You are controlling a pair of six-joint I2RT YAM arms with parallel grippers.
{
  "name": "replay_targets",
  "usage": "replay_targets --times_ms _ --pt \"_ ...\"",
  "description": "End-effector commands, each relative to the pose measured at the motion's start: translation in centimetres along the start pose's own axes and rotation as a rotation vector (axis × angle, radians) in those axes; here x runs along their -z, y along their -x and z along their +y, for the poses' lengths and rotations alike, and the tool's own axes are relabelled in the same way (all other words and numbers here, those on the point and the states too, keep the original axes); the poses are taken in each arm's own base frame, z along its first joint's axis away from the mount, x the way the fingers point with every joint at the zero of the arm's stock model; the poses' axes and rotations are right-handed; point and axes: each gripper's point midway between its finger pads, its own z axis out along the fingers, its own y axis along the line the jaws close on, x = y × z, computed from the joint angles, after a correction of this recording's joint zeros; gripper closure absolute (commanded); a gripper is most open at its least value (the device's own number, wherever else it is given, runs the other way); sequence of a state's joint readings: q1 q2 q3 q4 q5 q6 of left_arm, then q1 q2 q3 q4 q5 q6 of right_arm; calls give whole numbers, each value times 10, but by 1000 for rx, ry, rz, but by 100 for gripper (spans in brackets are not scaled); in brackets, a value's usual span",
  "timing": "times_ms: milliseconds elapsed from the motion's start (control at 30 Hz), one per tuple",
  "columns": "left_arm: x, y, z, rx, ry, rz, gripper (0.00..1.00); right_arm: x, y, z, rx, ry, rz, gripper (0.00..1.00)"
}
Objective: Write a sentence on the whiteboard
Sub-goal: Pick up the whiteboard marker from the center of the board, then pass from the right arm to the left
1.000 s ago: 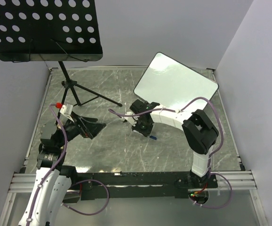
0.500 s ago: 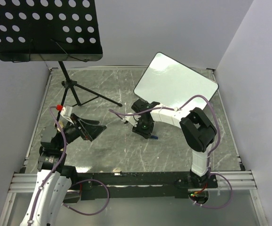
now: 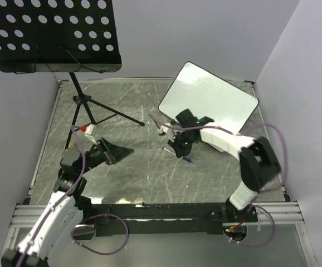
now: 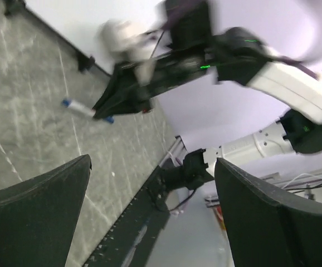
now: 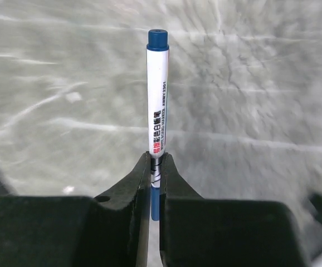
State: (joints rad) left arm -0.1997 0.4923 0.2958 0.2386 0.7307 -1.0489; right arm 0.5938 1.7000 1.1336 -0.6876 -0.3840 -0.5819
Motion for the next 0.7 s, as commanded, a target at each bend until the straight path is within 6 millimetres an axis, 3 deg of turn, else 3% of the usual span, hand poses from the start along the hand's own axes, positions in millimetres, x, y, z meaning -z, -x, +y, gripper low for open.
replay_targets --times_ms 0,67,200,267,467,667 --pt "-33 4 -10 89 19 10 3 70 55 45 191 71 -308 97" --pt "-50 -7 -8 71 49 74 3 81 59 54 229 76 -343 97" --pt "-74 1 -23 30 14 93 1 101 65 67 253 87 -395 97" --pt "-83 -7 -24 36 2 132 3 104 66 75 254 115 -413 97" --pt "-100 -33 -33 6 -59 216 16 110 71 83 269 145 -442 97" --pt "-108 -42 -32 -9 -70 256 29 108 73 91 284 178 -441 97"
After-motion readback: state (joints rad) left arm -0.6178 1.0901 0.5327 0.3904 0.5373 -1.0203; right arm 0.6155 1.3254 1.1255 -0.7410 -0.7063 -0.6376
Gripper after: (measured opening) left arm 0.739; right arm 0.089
